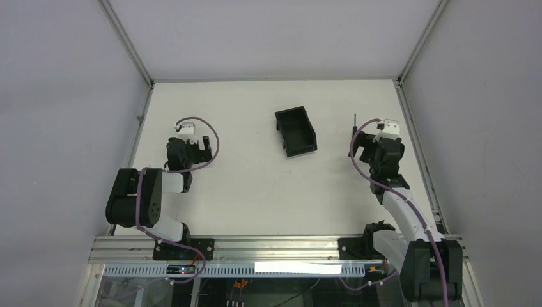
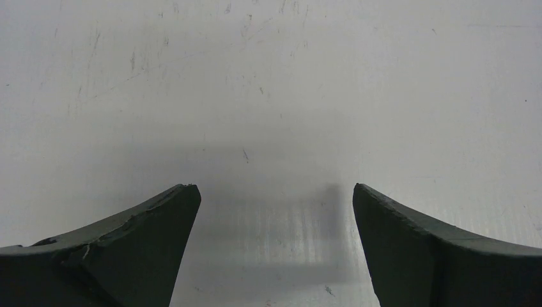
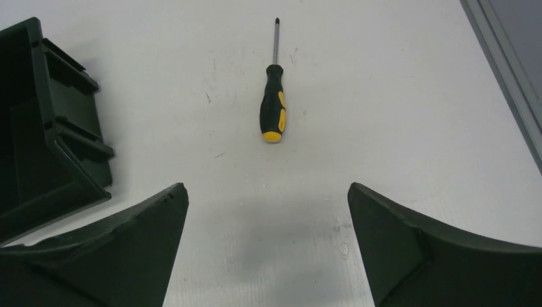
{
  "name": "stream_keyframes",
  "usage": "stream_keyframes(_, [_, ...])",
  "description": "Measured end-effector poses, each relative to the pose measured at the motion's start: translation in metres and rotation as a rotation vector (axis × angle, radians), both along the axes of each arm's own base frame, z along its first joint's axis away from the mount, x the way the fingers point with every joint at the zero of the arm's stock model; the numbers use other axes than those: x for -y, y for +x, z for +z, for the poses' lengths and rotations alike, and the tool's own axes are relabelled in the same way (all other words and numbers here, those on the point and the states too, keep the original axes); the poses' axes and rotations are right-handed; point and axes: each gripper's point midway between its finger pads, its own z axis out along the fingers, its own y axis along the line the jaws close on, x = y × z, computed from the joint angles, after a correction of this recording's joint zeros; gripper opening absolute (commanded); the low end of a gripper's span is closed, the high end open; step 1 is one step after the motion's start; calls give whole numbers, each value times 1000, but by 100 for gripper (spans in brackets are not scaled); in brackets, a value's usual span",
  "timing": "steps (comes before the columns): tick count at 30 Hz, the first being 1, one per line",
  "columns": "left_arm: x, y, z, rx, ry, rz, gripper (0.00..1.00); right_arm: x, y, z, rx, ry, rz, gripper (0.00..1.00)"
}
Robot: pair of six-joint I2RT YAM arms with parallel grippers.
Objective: Put the screwdriver in the bin
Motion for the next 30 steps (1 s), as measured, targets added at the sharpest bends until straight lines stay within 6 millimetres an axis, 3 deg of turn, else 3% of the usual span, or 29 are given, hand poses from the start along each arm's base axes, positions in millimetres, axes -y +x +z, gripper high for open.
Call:
stream_keyframes(4, [0,0,0,0,0,0,99,-1,1,7,0,22,-10,99])
stream_keyframes(7, [0,0,0,0,0,0,99,-2,11,28,-40,40,-19,99])
stream_keyframes(10, [0,0,0,0,0,0,99,-3,36,57,-104,46,-27,99])
stream_keyframes(12, [0,0,0,0,0,0,99,-3,66,81,-146,47,-36,99])
stream_keyframes(14, [0,0,0,0,0,0,99,-2,85,82,-207,40,-49,99])
stream_keyframes(16, [0,0,0,0,0,0,99,0,101,68,-306,31,-62,98])
stream_keyframes(18, [0,0,0,0,0,0,99,1,109,39,-427,24,-70,97])
stream_keyframes(25, [0,0,0,0,0,0,99,3,108,-65,-810,-2,-82,82])
stream_keyframes(30, [0,0,0,0,0,0,99,7,95,-93,-916,-18,-96,58])
